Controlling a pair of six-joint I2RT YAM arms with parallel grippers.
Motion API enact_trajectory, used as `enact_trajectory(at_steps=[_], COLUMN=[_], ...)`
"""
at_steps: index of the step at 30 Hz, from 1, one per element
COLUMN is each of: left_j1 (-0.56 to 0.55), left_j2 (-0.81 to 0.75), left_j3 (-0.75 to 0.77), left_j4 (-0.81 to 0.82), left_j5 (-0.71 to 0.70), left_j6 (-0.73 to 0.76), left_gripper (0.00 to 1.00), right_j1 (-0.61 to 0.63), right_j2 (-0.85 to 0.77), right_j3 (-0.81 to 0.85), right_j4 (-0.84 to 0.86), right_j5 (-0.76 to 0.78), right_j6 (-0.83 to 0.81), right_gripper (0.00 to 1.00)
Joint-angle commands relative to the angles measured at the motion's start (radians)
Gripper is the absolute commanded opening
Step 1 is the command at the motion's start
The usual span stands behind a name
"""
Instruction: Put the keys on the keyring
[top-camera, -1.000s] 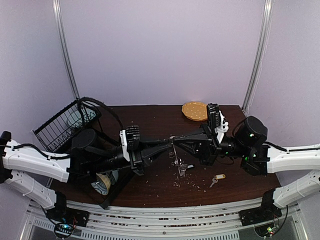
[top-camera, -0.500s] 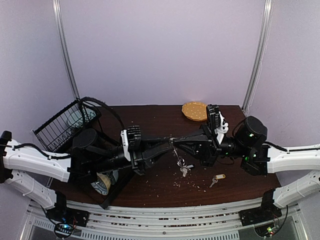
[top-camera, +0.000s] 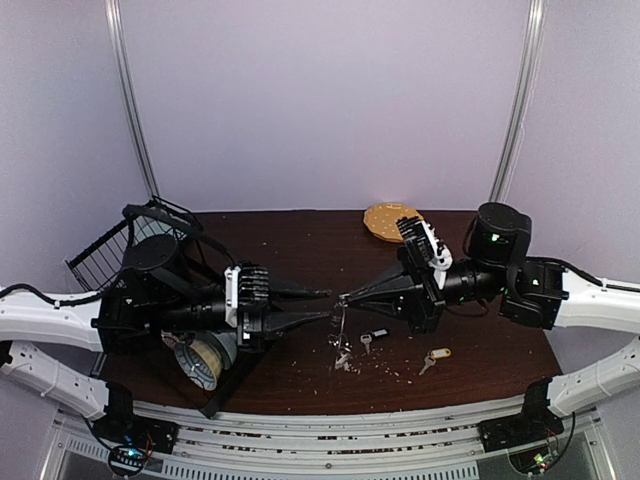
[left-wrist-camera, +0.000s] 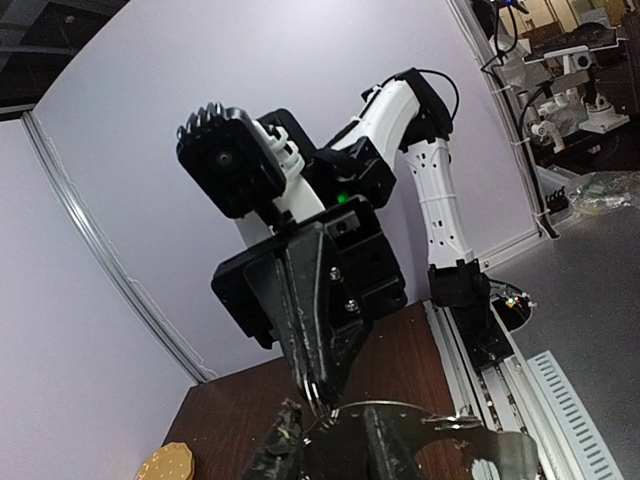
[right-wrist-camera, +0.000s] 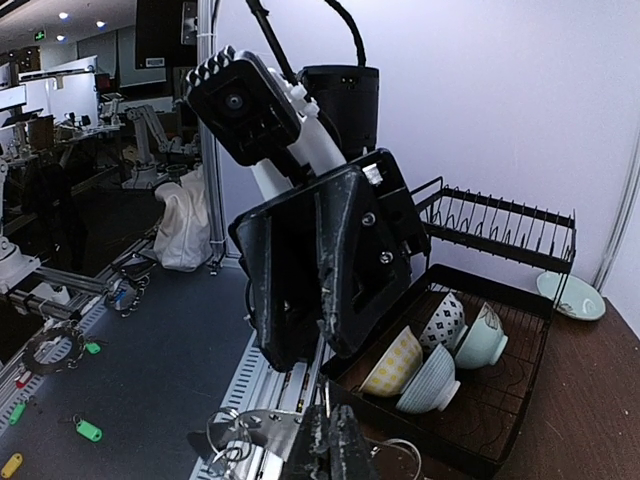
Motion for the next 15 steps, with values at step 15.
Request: enact_trajectory(at_steps=[15], left_j1=[0.001], left_j2=[0.119], left_j3=[-0.056], left_j4=[0.379], left_j5=[-0.067], left_j6=[-0.116], left_gripper=[0.23], right_j1=[0.007], right_j2=[0.065], right_j3=[-0.141], right_j4=[0.547], right_j5=[0.093], right_j6=[0.288], right_gripper=[0.0])
